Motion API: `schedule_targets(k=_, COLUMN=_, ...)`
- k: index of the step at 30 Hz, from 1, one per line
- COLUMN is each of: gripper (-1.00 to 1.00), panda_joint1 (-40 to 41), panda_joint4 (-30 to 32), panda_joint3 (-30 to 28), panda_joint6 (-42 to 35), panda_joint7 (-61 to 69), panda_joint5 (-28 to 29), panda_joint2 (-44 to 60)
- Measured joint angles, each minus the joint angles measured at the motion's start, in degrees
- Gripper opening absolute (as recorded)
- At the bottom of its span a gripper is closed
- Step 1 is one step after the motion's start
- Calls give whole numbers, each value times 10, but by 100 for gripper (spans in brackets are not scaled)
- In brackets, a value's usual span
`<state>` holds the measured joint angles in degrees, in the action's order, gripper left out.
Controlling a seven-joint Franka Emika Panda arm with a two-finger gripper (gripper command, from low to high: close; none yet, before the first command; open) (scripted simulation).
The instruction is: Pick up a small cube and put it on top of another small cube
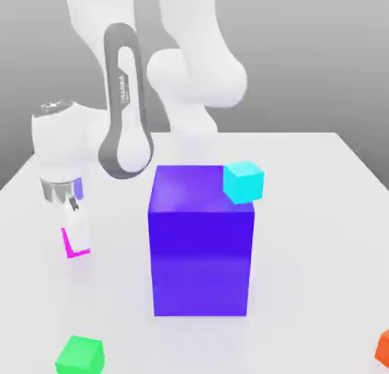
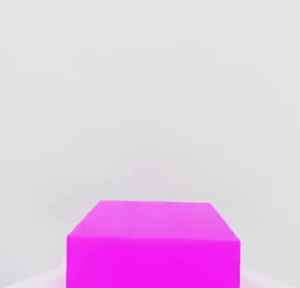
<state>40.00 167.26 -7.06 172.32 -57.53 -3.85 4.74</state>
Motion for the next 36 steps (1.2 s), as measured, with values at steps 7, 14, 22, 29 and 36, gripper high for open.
schedule_targets(k=7, gripper=-100, panda_joint1=-15, panda_joint4=-5, panda_joint3=2, panda_joint6=-71, panda_joint7=-29, panda_joint5=31, panda_joint2=-64)
schedule_targets(k=14, gripper=-100, panda_joint1=-83, panda_joint4=-111, panda_joint3=33, panda_joint6=-135, panda_joint7=-52, panda_joint5=-13, panda_joint2=-22)
schedule_targets(k=22, gripper=-100, panda_joint1=-139, panda_joint4=-237, panda_joint3=66, panda_joint6=-206, panda_joint7=-127, panda_joint5=5, panda_joint2=33)
schedule_targets(k=29, gripper=-100, panda_joint1=-191, panda_joint4=-334, panda_joint3=85, panda_joint6=-241, panda_joint7=-201, panda_joint5=42, panda_joint2=95)
schedule_targets(k=36, gripper=100, panda_joint1=-197, panda_joint4=-343, panda_joint3=82, panda_joint6=-182, panda_joint7=-208, panda_joint5=47, panda_joint2=163)
